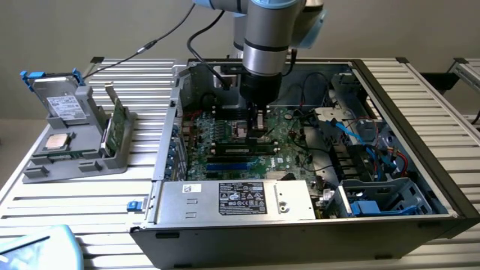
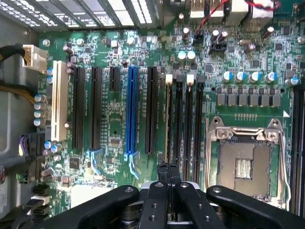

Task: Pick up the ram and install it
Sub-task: 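Press down the ram until it locks into place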

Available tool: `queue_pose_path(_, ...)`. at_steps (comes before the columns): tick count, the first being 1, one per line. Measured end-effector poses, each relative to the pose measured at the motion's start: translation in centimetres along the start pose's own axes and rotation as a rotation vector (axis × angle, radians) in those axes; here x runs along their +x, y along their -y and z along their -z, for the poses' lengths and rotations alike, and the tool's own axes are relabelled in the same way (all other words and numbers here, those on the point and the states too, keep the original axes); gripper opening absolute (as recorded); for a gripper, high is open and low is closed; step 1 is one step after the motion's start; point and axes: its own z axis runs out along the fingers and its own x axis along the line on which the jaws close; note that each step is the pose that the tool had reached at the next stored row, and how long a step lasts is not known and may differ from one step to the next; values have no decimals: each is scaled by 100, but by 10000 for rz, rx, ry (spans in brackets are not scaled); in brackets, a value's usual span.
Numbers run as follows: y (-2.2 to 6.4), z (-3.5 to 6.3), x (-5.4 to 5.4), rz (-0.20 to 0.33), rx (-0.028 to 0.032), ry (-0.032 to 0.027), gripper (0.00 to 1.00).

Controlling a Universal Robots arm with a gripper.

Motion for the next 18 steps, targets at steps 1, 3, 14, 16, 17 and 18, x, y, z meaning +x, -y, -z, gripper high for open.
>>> queue_pose_path(1, -26, -1, 0, -1, 1, -1, 11)
queue_pose_path(3, -65, -3, -2, -2, 3, 2, 11)
queue_pose_path(14, -70, -68, -9, -3, 9, 0, 11)
queue_pose_path(16, -70, -76, -10, -3, 9, -6, 11)
queue_pose_path(17, -70, -76, -9, -3, 9, -7, 11)
queue_pose_path(18, -70, -74, -9, -2, 9, -6, 11)
